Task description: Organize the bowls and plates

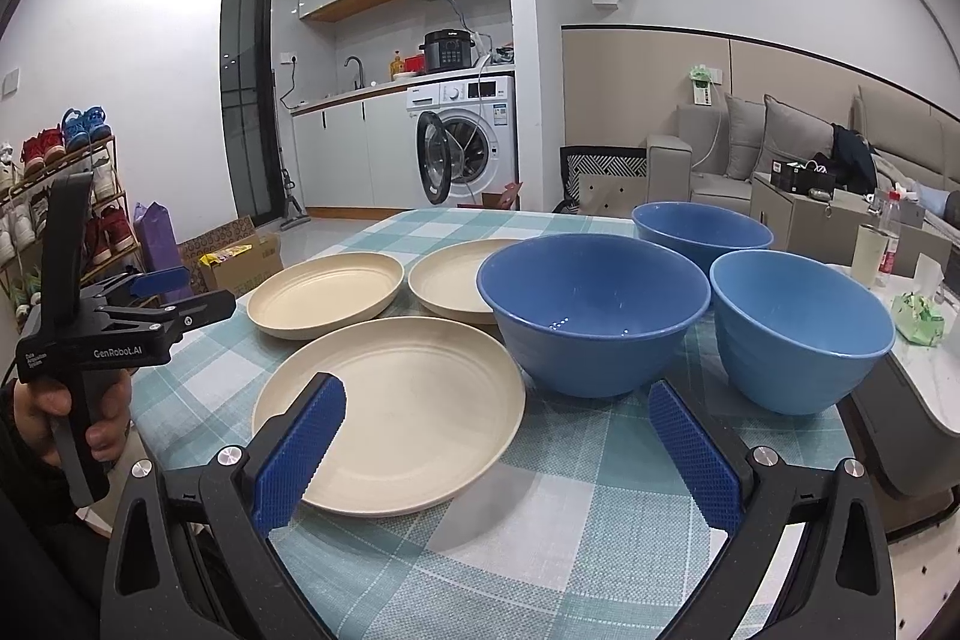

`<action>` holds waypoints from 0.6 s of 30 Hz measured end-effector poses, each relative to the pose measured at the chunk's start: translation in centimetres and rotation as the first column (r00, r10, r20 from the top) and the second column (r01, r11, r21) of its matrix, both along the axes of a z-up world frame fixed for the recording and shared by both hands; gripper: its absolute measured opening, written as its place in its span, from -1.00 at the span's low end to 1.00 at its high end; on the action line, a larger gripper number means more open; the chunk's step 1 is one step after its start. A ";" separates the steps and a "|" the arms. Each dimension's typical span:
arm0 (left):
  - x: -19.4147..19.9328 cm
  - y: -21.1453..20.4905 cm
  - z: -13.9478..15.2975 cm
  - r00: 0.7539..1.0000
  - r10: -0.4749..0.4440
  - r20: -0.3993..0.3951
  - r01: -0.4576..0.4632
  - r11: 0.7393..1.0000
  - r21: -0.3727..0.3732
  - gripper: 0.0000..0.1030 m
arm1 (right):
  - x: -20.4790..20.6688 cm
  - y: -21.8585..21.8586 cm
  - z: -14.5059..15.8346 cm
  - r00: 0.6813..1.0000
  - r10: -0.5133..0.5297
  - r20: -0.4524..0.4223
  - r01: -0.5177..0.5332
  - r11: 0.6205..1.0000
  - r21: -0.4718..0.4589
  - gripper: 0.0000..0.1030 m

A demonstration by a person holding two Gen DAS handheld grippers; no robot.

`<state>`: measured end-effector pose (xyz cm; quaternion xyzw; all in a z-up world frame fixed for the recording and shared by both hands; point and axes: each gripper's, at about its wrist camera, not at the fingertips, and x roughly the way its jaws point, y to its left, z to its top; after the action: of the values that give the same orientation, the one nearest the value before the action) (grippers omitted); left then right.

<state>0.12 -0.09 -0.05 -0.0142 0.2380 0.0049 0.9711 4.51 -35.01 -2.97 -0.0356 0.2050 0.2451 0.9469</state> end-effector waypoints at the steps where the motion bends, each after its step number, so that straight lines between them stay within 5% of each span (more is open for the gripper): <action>1: 0.0 0.0 0.0 1.000 0.000 0.000 0.000 1.000 0.000 1.00 | 0.0 0.0 0.0 1.000 0.000 0.000 0.000 1.000 0.000 0.99; 18: 0.0 0.0 0.1 1.000 0.000 0.000 0.000 1.000 0.001 1.00 | -0.3 0.4 0.0 1.000 0.007 0.010 -0.007 1.000 -0.011 0.99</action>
<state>0.08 -0.05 0.05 -0.0137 0.2381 0.0048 0.9711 4.19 -34.63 -3.01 -0.0429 0.2015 0.2473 0.9468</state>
